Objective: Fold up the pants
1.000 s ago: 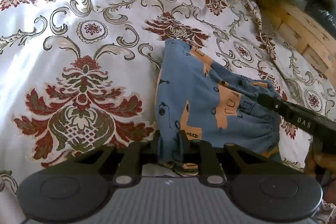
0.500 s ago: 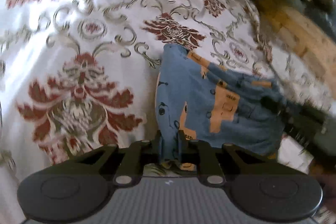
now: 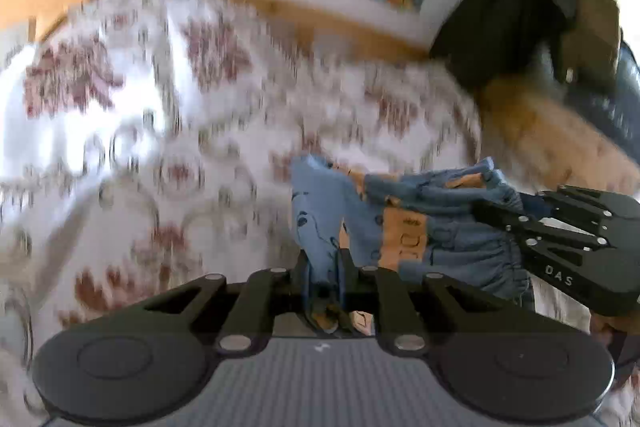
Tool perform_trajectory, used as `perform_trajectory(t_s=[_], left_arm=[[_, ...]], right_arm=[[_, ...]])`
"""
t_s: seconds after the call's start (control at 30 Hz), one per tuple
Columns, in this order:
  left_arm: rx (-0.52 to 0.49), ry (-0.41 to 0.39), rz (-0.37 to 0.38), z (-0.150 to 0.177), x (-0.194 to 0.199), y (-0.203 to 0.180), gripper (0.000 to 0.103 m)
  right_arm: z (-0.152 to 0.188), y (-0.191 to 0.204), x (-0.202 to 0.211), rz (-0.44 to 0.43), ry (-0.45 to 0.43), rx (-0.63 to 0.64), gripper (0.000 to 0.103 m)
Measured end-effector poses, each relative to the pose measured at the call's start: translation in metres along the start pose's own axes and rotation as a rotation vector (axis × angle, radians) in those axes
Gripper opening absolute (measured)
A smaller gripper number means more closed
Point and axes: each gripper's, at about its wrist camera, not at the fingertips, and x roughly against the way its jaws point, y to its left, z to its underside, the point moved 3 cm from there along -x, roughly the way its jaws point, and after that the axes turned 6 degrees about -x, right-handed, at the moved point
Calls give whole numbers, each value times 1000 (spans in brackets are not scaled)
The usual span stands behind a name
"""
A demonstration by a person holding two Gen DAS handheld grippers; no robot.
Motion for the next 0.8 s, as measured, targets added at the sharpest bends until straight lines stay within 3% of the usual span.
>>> perform_trajectory(t_s=[0.13,0.2,0.37,0.53,0.63,0.8], left_arm=[[-5,-149,-28,-19,1,8,14],[22,-174,-29,-25,-5,19,14],[127,-69,-47,-18,-36,54,14],[220,155,-96,22,-72,85,14],[226,167,-93,30,-75,89,15],[182,171,-105,29,-75,84,19]], right_arm=[[-42,-4,-20,-8,-37,103,20],[-58,-5,-35,-14,-45,119,20],[-63,-8,-89,-25,11,139,20],[-12,-2,-142,-61,192,77,21],[9,1,-151,-45,224,55,21],[14,-5,-152,-38,219,-14,24]])
